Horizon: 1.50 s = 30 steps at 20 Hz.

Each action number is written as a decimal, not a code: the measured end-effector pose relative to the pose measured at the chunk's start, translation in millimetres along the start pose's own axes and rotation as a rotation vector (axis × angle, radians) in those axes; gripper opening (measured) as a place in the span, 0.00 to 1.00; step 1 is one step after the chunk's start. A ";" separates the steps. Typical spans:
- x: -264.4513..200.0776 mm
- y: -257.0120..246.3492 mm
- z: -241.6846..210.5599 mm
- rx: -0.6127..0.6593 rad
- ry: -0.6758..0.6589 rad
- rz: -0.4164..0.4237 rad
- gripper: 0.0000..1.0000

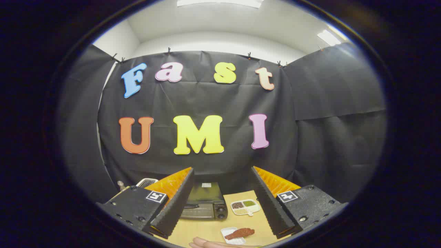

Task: Open the toaster oven, put the food inside, and close the toaster oven door.

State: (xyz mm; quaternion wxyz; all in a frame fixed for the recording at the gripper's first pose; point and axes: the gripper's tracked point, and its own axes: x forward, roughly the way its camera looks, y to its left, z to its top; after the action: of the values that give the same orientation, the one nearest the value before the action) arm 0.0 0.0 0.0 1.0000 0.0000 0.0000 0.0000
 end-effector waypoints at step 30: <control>117.4 41.9 -123.4 -0.064 0.143 0.061 1.00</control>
State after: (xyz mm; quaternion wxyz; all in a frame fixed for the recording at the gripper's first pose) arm 117.4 41.9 -123.4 0.9964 -0.0322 0.0716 0.0306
